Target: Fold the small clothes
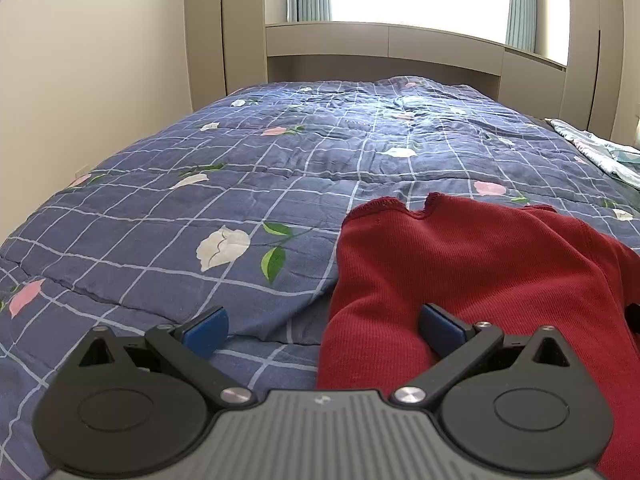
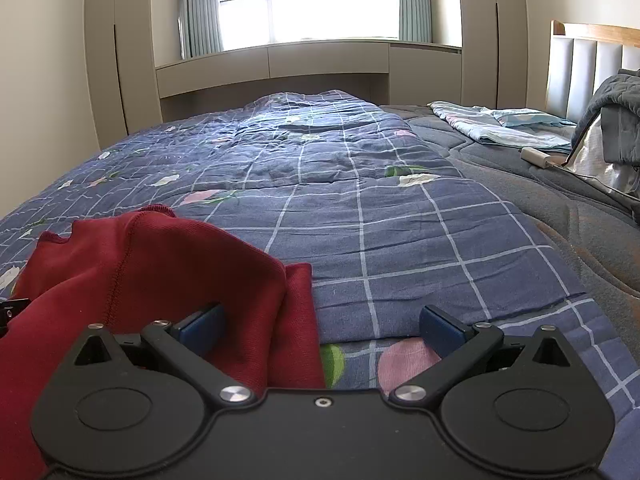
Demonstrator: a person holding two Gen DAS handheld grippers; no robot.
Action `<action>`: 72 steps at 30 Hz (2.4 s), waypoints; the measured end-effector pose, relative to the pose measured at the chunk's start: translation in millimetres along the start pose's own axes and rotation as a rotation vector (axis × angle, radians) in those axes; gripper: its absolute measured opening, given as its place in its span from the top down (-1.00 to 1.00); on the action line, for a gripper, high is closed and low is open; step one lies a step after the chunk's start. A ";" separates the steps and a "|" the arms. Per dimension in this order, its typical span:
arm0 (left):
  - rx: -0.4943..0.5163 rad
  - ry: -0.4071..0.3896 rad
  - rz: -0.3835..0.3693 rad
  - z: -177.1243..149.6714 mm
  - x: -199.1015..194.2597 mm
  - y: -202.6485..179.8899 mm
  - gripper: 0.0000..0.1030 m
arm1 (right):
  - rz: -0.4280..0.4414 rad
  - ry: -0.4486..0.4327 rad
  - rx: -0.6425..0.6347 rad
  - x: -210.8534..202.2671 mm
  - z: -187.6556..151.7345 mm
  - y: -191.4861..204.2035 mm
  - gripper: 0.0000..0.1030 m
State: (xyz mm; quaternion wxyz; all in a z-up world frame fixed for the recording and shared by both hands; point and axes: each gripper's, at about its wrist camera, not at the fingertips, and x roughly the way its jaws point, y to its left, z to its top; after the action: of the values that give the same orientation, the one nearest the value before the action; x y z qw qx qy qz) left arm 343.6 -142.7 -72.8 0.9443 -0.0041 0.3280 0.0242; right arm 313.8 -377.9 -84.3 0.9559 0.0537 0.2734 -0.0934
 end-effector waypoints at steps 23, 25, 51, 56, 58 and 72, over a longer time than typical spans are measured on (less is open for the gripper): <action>-0.010 0.006 -0.004 1.4 1.4 2.4 -1.00 | -0.001 -0.002 -0.002 -0.4 0.3 0.4 -0.99; -0.009 0.006 -0.003 2.0 0.6 2.1 -1.00 | -0.001 -0.002 -0.002 -0.4 0.2 0.3 -0.99; -0.348 0.203 -0.353 3.2 -18.2 74.7 -0.99 | 0.043 0.008 0.039 -0.2 1.9 -9.1 -0.99; -0.333 0.280 -0.382 0.1 -4.2 68.6 -0.99 | 0.051 0.010 0.047 0.5 2.0 -10.5 -0.99; -0.319 0.275 -0.383 0.2 -3.5 66.2 -0.99 | 0.057 0.011 0.052 0.2 1.8 -11.4 -0.99; -0.300 0.271 -0.368 0.6 -5.5 61.5 -0.99 | 0.201 0.022 0.086 -1.9 1.0 -17.7 -0.99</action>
State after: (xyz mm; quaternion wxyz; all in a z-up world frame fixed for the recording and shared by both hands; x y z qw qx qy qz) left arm 336.6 -81.5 -68.4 0.8690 -0.2070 0.4381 -0.1004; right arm 309.1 -395.0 -83.4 0.9542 0.1230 0.2726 -0.0082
